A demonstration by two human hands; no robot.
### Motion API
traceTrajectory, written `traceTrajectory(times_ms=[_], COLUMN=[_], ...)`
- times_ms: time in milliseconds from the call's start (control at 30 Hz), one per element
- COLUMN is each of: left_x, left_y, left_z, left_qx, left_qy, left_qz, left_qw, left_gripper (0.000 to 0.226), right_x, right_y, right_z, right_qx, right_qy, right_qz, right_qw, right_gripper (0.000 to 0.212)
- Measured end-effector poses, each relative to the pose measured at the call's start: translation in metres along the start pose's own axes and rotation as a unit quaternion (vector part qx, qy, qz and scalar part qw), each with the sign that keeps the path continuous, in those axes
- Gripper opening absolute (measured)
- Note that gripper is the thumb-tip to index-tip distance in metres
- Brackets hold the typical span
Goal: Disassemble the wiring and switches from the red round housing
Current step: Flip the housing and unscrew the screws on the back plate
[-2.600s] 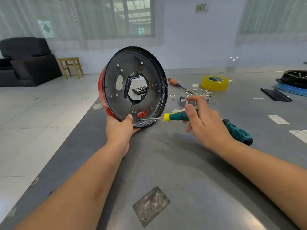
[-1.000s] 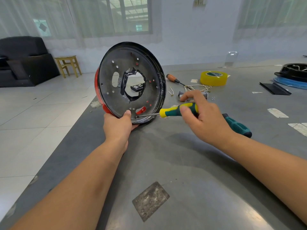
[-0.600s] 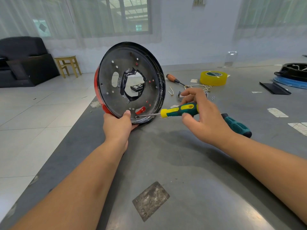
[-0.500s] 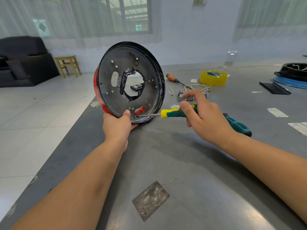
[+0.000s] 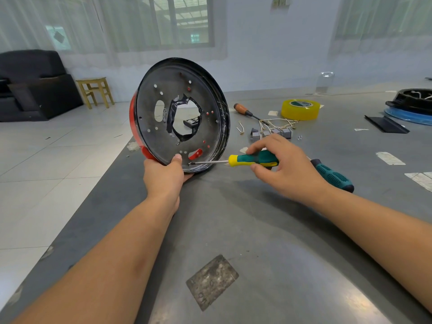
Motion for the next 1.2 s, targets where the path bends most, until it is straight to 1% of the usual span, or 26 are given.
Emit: traceTrajectory(times_ms=[67,133,267,500,633,700,767,867,933,1100,1200], left_x=[-0.001,-0.002,-0.003,-0.005,-0.005,-0.005,-0.005,-0.005,-0.004,-0.005,-0.006], left_y=[-0.001,-0.001,-0.002,-0.004,-0.005,-0.005,-0.005,-0.005,-0.005,-0.004,-0.004], left_z=[0.000,-0.001,0.000,-0.001,0.000,-0.001,-0.001,-0.001,-0.001,-0.003,-0.004], left_qx=[-0.002,0.001,-0.003,-0.004,-0.017,-0.018,-0.017,-0.018,-0.018,-0.021,-0.020], left_qy=[-0.002,-0.003,-0.003,0.004,0.002,0.002,0.002,0.005,0.009,0.028,0.033], left_qz=[0.001,0.002,0.005,0.004,0.013,0.013,0.013,0.012,0.013,0.007,0.005], left_qw=[1.000,1.000,1.000,1.000,1.000,1.000,1.000,1.000,1.000,0.999,0.999], left_gripper=[0.024,0.024,0.023,0.026,0.026,0.027,0.029,0.030,0.029,0.033,0.035], right_x=[-0.001,-0.002,-0.004,-0.003,-0.002,-0.002,-0.003,-0.005,-0.005,-0.005,-0.006], right_y=[0.000,-0.001,0.001,-0.006,-0.017,-0.023,-0.027,-0.029,-0.030,-0.026,-0.022], right_z=[-0.003,-0.003,-0.002,-0.002,0.002,0.004,0.004,0.001,-0.001,-0.007,-0.009], right_qx=[-0.019,-0.027,-0.037,0.000,0.031,0.048,0.061,0.062,0.059,0.025,-0.023], right_qy=[0.018,0.016,0.018,0.007,0.002,0.017,0.048,0.095,0.108,0.142,0.161], right_qz=[-0.006,-0.010,0.004,-0.037,-0.083,-0.103,-0.114,-0.115,-0.114,-0.095,-0.075], right_qw=[1.000,0.999,0.999,0.999,0.996,0.993,0.990,0.987,0.986,0.985,0.984], right_gripper=[0.032,0.035,0.035,0.031,0.034,0.034,0.034,0.034,0.035,0.034,0.029])
Point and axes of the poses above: each hand's wrist, its own x-axis towards the middle knuckle, its own z-axis out of the back of the hand, y = z × x, the point moved 5 cm from there along x, towards the middle knuckle, and after that the axes turned 4 degrees about -z, right-handed, at the moved point
